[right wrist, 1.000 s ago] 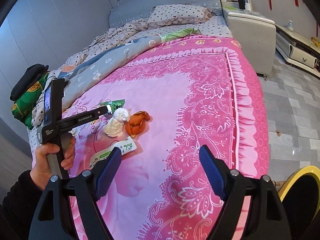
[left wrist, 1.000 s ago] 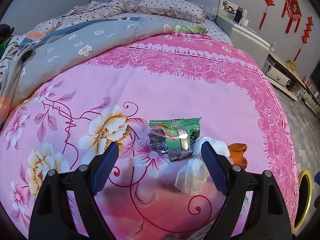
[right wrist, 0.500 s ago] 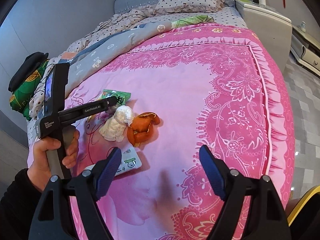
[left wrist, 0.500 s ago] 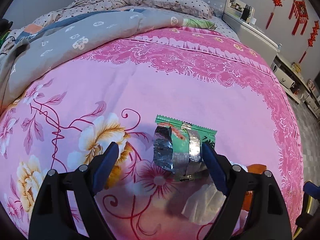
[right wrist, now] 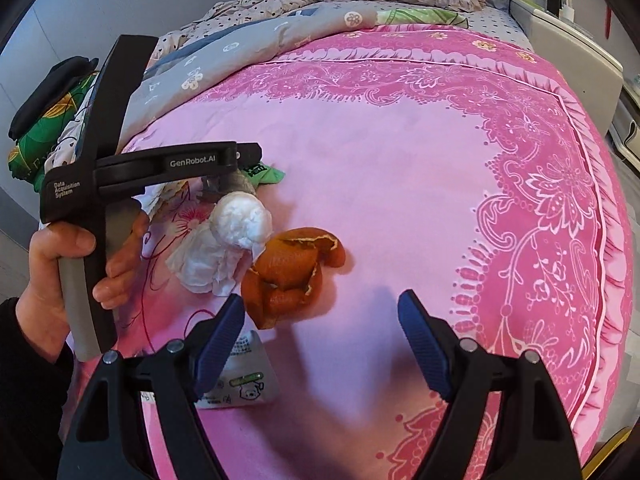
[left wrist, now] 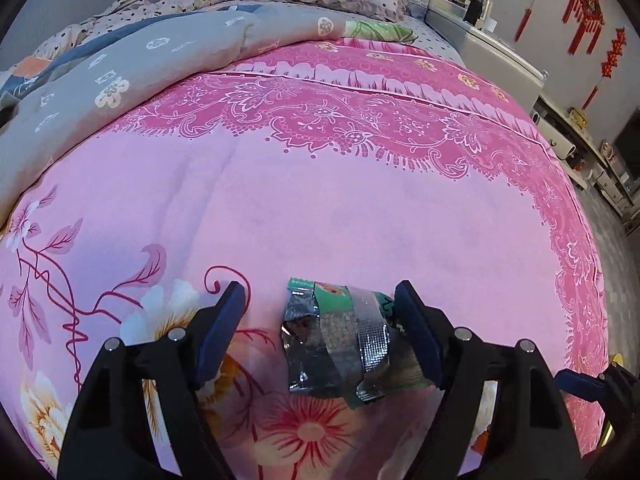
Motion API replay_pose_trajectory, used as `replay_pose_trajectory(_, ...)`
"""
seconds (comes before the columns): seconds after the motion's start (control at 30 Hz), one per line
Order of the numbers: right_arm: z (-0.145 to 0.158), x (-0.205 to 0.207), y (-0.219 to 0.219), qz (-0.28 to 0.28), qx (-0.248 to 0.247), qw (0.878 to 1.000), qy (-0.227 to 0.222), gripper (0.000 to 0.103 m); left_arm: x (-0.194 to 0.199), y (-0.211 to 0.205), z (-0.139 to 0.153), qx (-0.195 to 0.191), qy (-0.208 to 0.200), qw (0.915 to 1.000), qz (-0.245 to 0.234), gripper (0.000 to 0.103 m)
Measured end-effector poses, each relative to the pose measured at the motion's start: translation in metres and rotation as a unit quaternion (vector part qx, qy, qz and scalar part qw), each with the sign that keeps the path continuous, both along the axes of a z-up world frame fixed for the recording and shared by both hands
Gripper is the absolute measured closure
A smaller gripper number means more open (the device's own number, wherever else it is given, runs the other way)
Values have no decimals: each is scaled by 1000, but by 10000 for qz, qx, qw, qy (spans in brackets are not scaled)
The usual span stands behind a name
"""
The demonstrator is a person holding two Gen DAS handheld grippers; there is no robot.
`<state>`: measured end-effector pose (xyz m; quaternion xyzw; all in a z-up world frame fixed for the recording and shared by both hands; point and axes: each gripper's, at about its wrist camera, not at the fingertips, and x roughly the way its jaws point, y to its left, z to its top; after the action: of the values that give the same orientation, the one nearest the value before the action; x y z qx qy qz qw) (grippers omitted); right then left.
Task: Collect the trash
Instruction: 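Grasp the green wrapper with the left tool while the right tool grasps the orange peel, then carry the green wrapper and orange peel off the bed to the yellow-rimmed bin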
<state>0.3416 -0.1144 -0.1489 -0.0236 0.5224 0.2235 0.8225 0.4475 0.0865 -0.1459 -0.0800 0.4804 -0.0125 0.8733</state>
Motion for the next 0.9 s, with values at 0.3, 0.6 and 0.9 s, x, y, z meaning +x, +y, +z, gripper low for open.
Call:
replay_pose_trajectory(0.3, -4, 6, 15, 242, -20, 9997, 8, 51, -1, -8, -3, -91, -113, 9998, -168, 67)
replay_pose_trajectory(0.6, -2, 2, 29, 438, -44, 9990, -4, 77, -4, -3, 2, -231, -165, 9995, -102, 74)
replay_pose_trajectory(0.9, 4, -3, 20, 339, -100, 9994, -47, 90, -9, 1, 10, -270, -184, 9995, -36, 75)
